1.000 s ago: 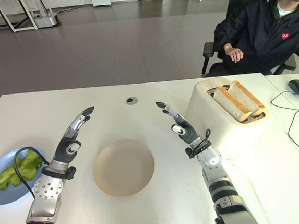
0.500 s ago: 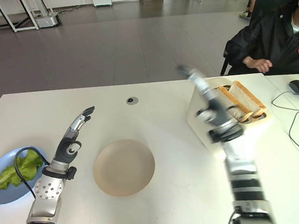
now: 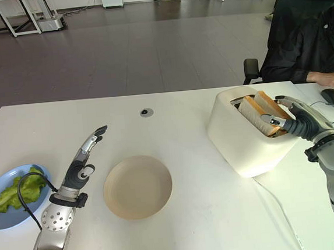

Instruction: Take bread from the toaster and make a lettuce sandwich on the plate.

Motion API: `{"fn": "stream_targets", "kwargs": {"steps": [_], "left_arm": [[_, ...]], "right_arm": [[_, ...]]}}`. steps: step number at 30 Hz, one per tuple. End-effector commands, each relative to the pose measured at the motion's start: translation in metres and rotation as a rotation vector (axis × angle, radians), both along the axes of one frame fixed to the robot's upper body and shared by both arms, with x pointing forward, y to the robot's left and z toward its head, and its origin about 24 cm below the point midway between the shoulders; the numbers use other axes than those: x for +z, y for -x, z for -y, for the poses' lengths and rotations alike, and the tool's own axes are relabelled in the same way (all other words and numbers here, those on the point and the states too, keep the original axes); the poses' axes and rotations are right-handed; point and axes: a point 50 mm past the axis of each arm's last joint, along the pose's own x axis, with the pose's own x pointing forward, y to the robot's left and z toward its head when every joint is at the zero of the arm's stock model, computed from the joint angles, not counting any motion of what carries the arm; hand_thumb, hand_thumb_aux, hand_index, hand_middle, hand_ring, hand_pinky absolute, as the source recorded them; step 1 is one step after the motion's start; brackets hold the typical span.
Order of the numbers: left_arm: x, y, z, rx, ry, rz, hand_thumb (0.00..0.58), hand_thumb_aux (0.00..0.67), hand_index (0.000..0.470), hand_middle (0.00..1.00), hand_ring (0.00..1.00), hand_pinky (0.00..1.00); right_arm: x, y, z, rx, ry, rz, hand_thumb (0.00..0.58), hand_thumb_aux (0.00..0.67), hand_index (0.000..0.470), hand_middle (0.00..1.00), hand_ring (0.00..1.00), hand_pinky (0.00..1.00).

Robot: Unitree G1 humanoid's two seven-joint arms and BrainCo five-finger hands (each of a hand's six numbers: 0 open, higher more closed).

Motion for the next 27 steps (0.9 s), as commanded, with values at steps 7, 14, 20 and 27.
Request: {"fn": "stream_targets", "kwargs": {"steps": [7,14,20,27], "left_arm": [[-0.002,0.004,-0.004,0.024,-0.022,-0.013,0.000,0.000,0.000,0.00,0.00,0.00],[-0.002,0.004,-0.005,0.028,-0.021,-0.013,0.000,0.000,0.000,0.00,0.00,0.00],[-0.002,0.005,-0.005,0.028,-0.020,-0.013,0.000,0.000,0.000,0.00,0.00,0.00],[-0.001,0.005,-0.006,0.029,-0.019,-0.010,0.000,0.000,0.000,0.00,0.00,0.00]], "right_arm": [[0.007,-0.009,-0.003,0.009,-0.030,0.049,0.058,0.034,0.024,0.00,0.00,0.00],[0.017,-0.006,0.016,-0.070,0.011,0.074,0.000,0.000,0.000,0.00,0.00,0.00],[0.000,-0.005,0.018,-0.071,0.042,-0.026,0.000,0.000,0.000,0.00,0.00,0.00],[-0.004,-0.006,0.010,-0.025,0.030,-0.052,0.572,0.591,0.415,0.00,0.00,0.00]]}}
